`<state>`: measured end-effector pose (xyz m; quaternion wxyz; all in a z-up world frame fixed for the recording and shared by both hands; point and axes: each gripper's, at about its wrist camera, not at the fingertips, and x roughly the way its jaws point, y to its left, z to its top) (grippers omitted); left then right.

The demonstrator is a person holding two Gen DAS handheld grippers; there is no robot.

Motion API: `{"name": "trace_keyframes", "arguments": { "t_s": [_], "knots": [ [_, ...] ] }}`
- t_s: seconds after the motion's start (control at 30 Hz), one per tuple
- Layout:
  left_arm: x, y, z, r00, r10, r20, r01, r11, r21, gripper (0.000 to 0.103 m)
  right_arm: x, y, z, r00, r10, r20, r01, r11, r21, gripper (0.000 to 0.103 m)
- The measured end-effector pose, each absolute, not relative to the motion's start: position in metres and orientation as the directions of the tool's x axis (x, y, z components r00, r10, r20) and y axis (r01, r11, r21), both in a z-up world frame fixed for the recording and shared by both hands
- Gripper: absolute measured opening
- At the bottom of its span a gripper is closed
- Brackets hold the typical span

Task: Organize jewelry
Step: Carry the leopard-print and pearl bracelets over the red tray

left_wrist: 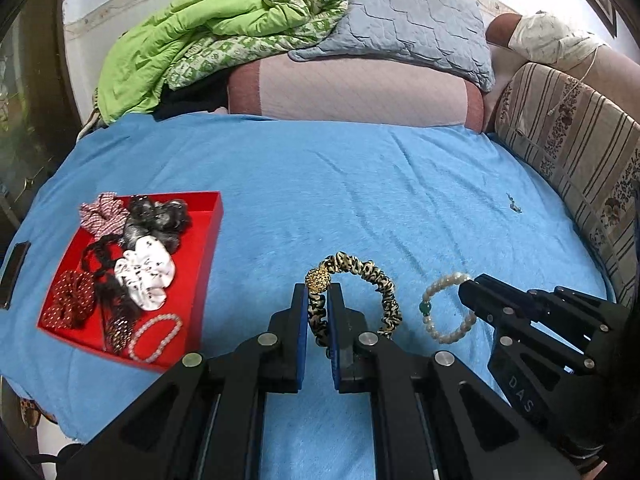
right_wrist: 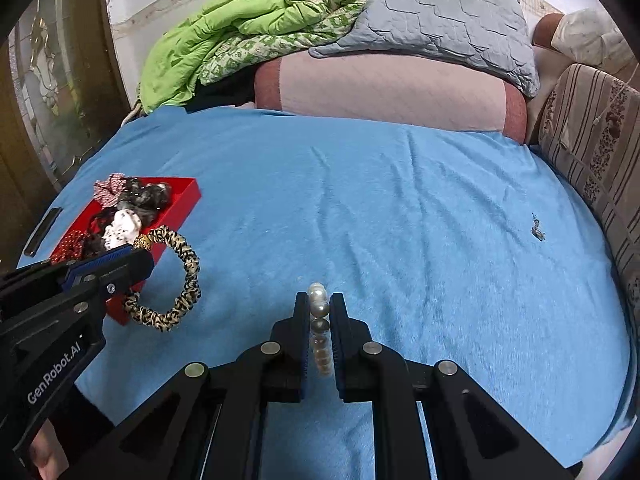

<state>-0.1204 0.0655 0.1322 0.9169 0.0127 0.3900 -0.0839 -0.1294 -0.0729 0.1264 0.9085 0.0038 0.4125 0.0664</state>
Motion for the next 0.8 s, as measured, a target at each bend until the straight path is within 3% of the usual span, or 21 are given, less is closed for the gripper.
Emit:
{"name": "trace_keyframes", "arguments": {
  "t_s": [0.8],
  "knots": [
    [-0.165,0.111,0.149,0.717,-0.084,-0.692,0.096,0.995,-0.021,0.009,-0.177,-0.015,0.162,0.685,0.192,-0.703,-0.228,0.973,0.043,0.011]
  ]
}}
